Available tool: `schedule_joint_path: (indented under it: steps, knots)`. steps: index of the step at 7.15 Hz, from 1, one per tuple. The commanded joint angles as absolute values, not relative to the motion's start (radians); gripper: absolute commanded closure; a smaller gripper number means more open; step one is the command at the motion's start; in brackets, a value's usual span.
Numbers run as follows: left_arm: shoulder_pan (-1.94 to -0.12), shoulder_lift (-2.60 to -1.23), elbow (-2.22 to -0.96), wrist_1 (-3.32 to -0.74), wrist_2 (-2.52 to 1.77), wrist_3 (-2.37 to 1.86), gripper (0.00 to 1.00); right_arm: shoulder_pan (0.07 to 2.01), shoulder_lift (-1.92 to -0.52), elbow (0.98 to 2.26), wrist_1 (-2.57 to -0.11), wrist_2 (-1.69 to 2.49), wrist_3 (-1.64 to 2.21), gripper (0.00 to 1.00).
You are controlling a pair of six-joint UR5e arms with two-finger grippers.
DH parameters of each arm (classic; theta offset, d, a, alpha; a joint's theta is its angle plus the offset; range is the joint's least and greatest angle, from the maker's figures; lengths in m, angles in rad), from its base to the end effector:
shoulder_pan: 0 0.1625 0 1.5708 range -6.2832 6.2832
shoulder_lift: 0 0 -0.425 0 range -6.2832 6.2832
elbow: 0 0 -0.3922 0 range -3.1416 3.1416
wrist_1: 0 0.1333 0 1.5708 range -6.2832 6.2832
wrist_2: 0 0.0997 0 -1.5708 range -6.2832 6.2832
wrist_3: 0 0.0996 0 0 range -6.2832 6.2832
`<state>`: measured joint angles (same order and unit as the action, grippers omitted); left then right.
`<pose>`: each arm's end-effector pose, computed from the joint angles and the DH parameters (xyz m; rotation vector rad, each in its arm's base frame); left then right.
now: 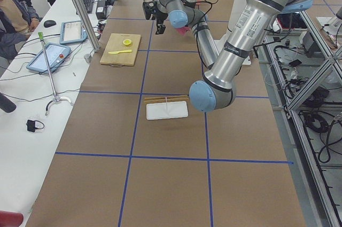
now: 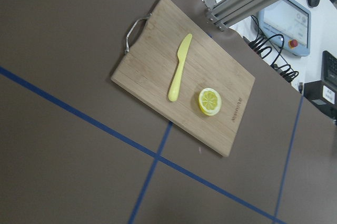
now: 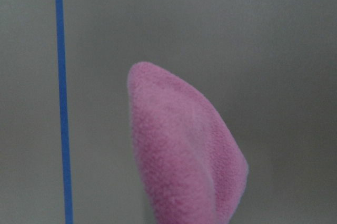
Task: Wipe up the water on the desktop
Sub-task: 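Wipe the cloth back and forth across the table with the right gripper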
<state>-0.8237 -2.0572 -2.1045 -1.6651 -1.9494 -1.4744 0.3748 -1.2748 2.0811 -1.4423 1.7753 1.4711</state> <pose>0.2900 -0.4551 0.1553 0.1867 1.1442 -0.4342 -0.4547 -0.3004 0.2637 0.0349 -0.9505 0.1585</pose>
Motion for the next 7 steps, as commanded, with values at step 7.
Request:
schedule_joint_path:
  steps: [7]
  knots:
    - [-0.888,-1.798,-2.209,-1.663,-1.997,-1.14,0.02,0.518,-1.466,2.011,-1.43,2.072,1.366,1.0]
